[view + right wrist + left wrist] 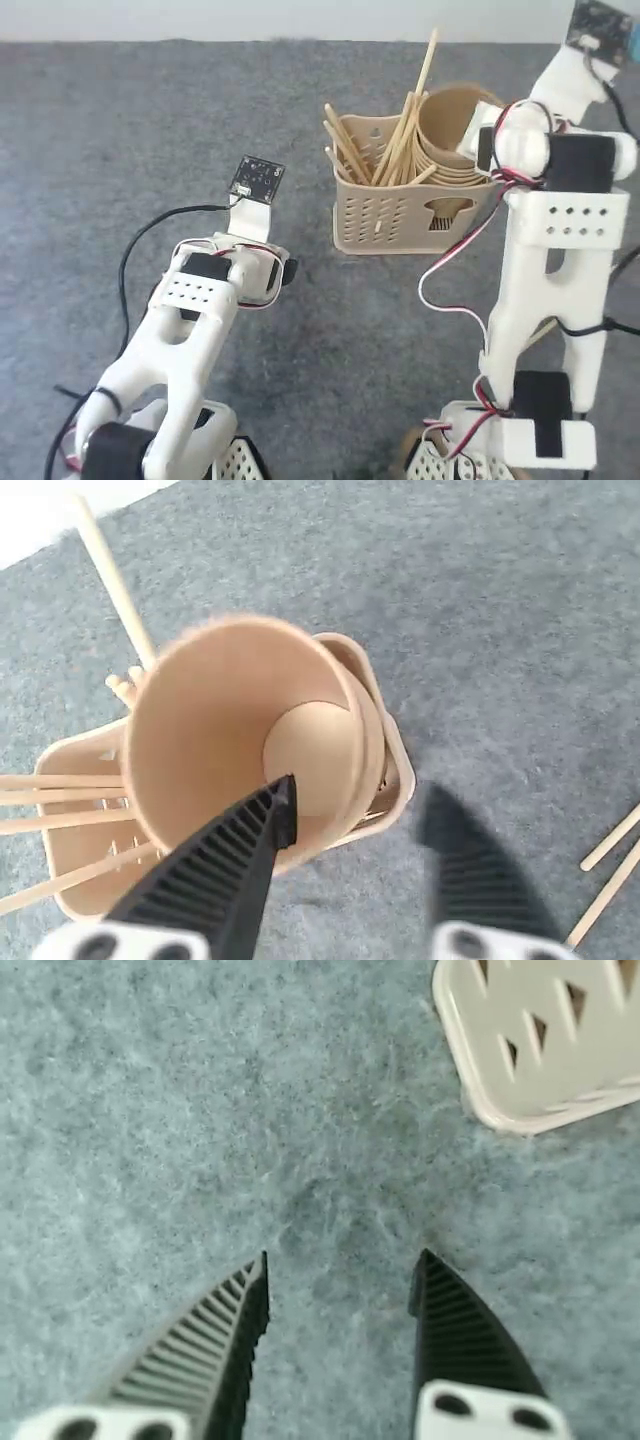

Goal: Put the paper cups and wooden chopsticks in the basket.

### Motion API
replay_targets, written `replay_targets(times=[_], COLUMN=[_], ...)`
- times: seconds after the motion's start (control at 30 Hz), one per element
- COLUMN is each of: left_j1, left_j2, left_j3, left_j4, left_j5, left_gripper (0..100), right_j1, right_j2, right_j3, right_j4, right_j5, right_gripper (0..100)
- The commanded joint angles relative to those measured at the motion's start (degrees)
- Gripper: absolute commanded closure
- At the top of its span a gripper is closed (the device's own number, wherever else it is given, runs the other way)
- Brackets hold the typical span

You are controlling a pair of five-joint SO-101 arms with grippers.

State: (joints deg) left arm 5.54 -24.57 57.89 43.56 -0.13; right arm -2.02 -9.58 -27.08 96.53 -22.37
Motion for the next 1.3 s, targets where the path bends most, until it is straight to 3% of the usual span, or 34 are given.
replay_targets(times=[0.0, 0.13, 0.3, 0.4, 0.53, 0.73, 1.03, 1.27], left_j1=[-0.35, -0.35, 2.90, 8.26, 16.44, 27.43, 41.41, 47.30], left_j2=[0.09, -0.18, -7.91, -16.97, -30.59, -42.11, -26.29, -9.58], left_j3=[-3.12, -3.12, 1.54, 7.78, 13.23, 14.20, 1.27, -11.30], left_j4=[0.35, 0.79, 2.73, 3.16, 9.85, 17.05, 17.93, 11.96], left_j5=[0.53, 0.44, -4.31, -7.30, -11.69, -8.53, -4.13, 3.69], left_gripper=[78, 79, 89, 91, 88, 82, 82, 82], right_j1=[0.92, 6.64, 25.27, 33.45, 46.64, 59.56, 80.04, 81.19], right_j2=[-10.95, -22.20, -33.63, -34.77, -34.68, -34.68, -34.59, -29.76], right_j3=[-0.35, 0.26, 20.92, 36.40, 54.95, 73.05, 74.29, 74.37], right_j4=[1.98, 6.37, 6.02, 1.98, -7.08, -22.64, -37.41, -46.29], right_j5=[0.44, 0.53, 0.88, 5.45, 8.79, 13.98, 18.02, 17.85], right_gripper=[59.7, 65.0, 74.1, 76.5, 76.8, 76.8, 76.8, 76.8])
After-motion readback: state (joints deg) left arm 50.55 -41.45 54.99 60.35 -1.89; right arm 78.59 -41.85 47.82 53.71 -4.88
